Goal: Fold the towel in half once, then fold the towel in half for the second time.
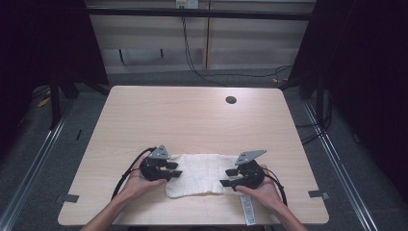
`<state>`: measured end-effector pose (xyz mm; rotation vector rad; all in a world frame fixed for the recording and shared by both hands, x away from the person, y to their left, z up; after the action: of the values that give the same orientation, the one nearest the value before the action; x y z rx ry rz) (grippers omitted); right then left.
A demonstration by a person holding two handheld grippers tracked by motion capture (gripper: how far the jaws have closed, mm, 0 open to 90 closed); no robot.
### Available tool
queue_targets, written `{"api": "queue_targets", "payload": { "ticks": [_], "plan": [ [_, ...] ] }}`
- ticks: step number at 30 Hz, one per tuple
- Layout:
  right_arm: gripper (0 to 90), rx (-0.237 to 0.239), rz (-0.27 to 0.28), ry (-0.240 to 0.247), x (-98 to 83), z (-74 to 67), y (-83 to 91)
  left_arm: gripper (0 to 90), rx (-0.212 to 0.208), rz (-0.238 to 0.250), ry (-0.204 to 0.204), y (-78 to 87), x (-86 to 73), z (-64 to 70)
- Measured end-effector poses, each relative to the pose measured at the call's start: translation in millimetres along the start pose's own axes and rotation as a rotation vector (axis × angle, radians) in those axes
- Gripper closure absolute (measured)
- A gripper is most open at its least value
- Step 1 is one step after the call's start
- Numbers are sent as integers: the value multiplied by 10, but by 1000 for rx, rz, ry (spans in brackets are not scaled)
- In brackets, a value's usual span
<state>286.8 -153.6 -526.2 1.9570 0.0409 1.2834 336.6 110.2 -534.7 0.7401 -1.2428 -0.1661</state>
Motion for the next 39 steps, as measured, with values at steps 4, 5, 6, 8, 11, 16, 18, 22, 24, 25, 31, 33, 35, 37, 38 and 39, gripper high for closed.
{"api": "queue_targets", "payload": {
  "ticks": [4,5,6,8,11,16,18,22,24,25,31,33,35,37,38,39],
  "plan": [
    [537,16,-36,22,-31,-60,-59,809,-34,-12,7,17,-15,10],
    [549,19,-41,21,-31,-81,-59,839,-20,-25,-11,24,-17,27],
    [558,16,-40,32,-34,-95,-66,862,-21,-33,-21,27,-16,47],
    [622,-7,-38,68,-44,-111,-71,870,-17,-31,-27,28,-20,97],
    [701,-55,-55,109,-51,-136,-57,876,-18,-37,-29,33,-23,126],
    [830,-38,-77,93,-90,-119,11,876,-29,-46,-26,2,-9,205],
    [845,-31,-73,81,-116,-113,43,876,-54,-42,-23,-10,-11,267],
    [845,-13,-73,66,-179,-124,118,876,-72,-52,-2,0,-21,309],
    [841,-13,-88,83,-199,-196,137,877,-82,-68,-18,21,-33,338],
    [841,-13,-88,83,-199,-196,137,877,-86,-64,-17,25,-41,356],
    [814,5,-97,74,-220,-251,156,871,-99,-79,-35,70,-72,414],
    [738,-6,-96,79,-205,-257,152,826,-113,-62,-17,69,-72,403],
    [726,-5,-97,78,-201,-260,150,781,-119,-55,-26,71,-75,398],
    [648,-6,-83,75,-171,-264,141,724,-130,-50,-10,77,-77,403],
    [644,-16,-82,76,-159,-264,144,724,-128,-48,-16,93,-71,404],
    [625,-15,-67,68,-133,-278,151,706,-133,-30,-5,111,-56,402]
  ]
}}
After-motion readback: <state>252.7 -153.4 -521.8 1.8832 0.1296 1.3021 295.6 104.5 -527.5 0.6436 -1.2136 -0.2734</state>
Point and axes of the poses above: each handheld gripper's, and its own axes: y roughly backward along the jaws, x roughly out of its top, z roughly to its right, the point moved 5 cm from there along -y, roughly forward along the jaws, and after that the axes turned 7 degrees about z, right-handed, at the moved point
